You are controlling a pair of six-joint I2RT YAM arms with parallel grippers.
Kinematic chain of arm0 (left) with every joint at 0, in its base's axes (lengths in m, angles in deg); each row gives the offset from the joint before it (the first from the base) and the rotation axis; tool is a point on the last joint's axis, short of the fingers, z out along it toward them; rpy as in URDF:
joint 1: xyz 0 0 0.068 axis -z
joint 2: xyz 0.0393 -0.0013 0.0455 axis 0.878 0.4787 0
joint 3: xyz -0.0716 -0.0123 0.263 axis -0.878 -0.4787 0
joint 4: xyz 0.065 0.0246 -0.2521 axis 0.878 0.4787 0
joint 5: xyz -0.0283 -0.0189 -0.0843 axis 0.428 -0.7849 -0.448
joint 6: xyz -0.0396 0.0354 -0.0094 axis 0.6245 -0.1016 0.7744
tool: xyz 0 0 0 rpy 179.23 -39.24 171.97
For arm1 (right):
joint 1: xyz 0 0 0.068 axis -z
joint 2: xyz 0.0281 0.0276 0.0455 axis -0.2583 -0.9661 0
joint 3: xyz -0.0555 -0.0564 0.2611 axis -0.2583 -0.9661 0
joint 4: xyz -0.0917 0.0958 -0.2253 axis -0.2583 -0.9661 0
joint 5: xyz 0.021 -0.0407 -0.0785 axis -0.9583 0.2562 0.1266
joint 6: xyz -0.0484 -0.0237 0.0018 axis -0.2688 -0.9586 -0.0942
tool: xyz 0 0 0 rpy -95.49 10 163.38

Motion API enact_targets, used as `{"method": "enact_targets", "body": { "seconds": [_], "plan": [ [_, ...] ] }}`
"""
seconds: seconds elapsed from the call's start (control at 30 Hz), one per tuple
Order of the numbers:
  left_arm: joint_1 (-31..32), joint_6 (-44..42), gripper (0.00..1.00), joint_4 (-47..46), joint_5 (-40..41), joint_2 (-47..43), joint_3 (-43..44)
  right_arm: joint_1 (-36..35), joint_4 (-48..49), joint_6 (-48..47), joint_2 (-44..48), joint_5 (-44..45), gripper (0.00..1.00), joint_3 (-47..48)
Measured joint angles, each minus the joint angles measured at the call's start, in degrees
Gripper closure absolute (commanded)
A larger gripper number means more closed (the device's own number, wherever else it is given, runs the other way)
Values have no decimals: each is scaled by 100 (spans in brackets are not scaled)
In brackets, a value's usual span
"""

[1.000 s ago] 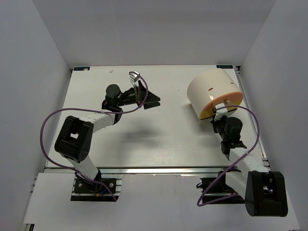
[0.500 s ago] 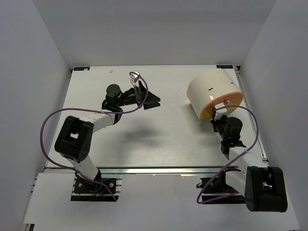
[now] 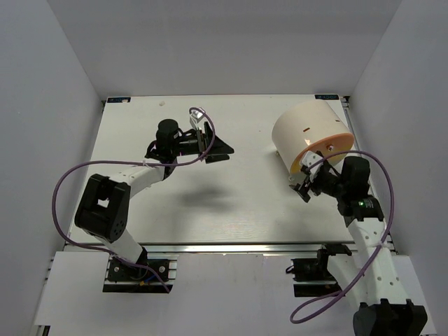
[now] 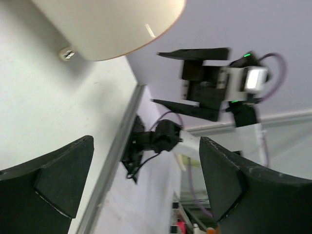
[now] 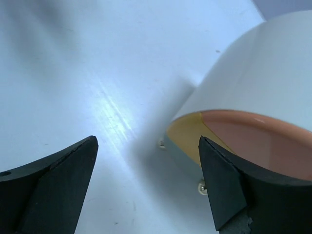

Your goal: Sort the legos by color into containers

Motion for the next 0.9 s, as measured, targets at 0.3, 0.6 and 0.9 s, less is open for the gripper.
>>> {"method": "enact_targets", "body": {
  "seconds": [0.3,0.6,0.9],
  "plan": [
    [4,-1773,2,2538,723,-133,857,-31,-1902,1266,-2400,-433,11,2520],
    [4,-2387,2,3434,1346,-938,761,-35,-1908,2774,-1985,-13,11,2994],
    [4,-2448,2,3541,1589,-1349,487,-28,-1856,3348,-1639,334,11,2994]
  ]
}}
